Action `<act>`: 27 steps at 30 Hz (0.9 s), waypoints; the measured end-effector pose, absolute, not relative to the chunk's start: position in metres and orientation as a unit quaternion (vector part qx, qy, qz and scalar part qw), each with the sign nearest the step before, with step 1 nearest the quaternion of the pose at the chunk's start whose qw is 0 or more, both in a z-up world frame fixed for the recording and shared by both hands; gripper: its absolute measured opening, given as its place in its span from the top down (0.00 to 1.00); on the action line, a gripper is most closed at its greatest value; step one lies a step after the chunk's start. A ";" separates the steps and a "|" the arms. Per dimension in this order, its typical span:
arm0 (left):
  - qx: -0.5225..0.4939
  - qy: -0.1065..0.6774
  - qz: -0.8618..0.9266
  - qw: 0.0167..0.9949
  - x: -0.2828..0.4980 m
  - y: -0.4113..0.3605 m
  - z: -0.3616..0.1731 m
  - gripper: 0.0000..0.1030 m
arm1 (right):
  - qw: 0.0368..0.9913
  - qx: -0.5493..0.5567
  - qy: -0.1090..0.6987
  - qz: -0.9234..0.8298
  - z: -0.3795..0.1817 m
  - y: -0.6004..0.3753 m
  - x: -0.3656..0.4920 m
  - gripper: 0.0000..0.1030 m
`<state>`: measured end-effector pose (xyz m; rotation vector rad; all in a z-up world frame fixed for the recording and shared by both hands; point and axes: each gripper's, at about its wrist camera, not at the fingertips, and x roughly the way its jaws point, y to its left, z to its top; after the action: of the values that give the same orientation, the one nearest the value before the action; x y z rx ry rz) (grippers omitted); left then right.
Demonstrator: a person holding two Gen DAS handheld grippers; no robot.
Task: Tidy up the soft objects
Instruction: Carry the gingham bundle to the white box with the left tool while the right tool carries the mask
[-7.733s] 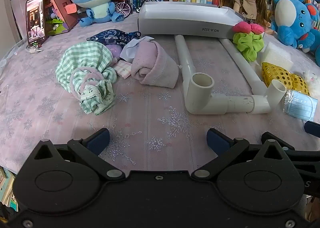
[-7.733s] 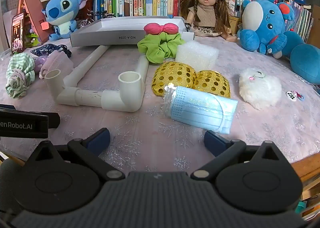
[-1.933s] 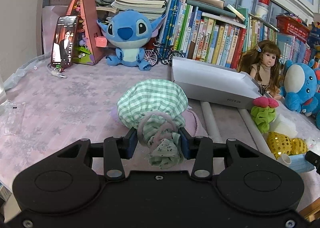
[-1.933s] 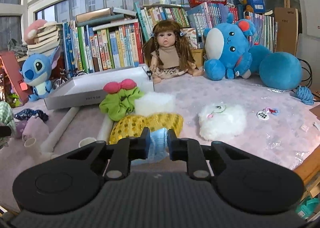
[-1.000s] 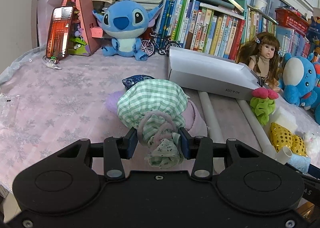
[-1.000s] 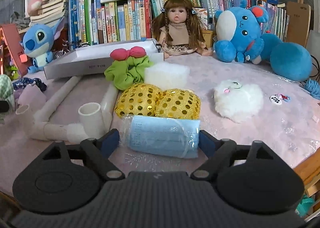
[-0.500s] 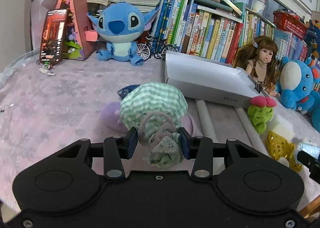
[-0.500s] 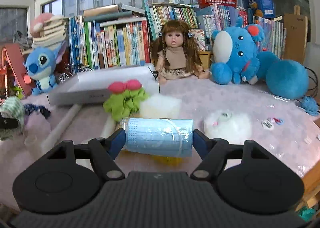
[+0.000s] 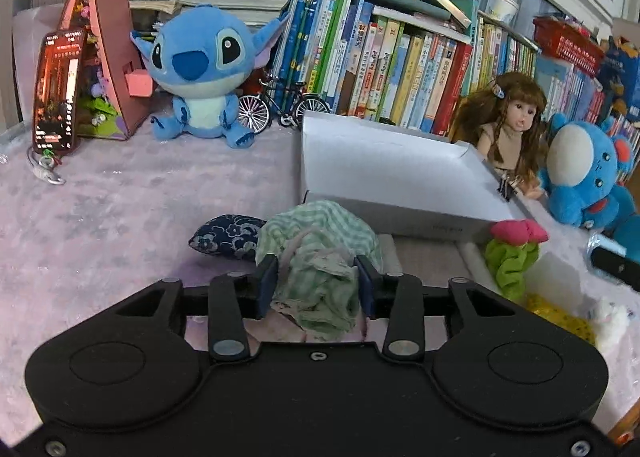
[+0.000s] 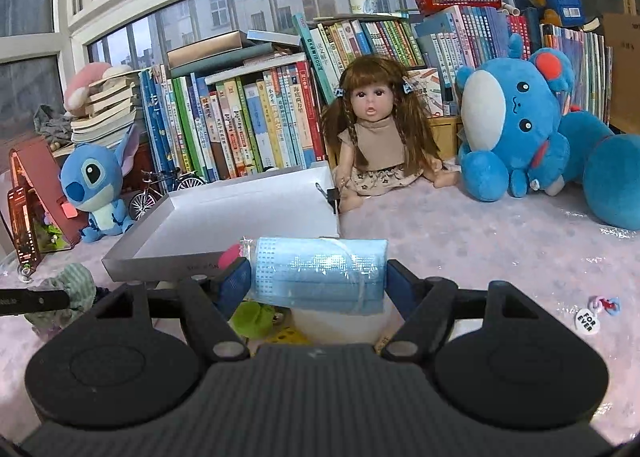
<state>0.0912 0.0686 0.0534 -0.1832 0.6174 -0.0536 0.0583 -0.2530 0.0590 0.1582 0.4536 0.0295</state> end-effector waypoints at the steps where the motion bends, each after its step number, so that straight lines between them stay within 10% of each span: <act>1: -0.083 0.299 -0.021 0.951 0.089 0.067 0.051 0.53 | 0.971 0.075 0.225 0.015 0.058 -0.252 0.057 0.28; 5: -0.059 0.281 -0.013 0.958 0.085 0.060 0.047 0.37 | 0.971 0.067 0.230 0.015 0.053 -0.249 0.055 0.28; 10: -0.059 0.296 -0.009 0.953 0.091 0.060 0.041 0.66 | 0.971 0.071 0.227 0.020 0.054 -0.249 0.053 0.28; 27: -0.121 0.310 -0.071 0.940 0.157 0.051 0.086 0.68 | 0.957 0.094 0.261 0.084 0.079 -0.245 0.124 0.28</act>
<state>0.1566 0.0513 0.0856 -0.2465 0.6328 -0.1457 0.1240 -0.2453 0.0787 0.1900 0.5299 0.1703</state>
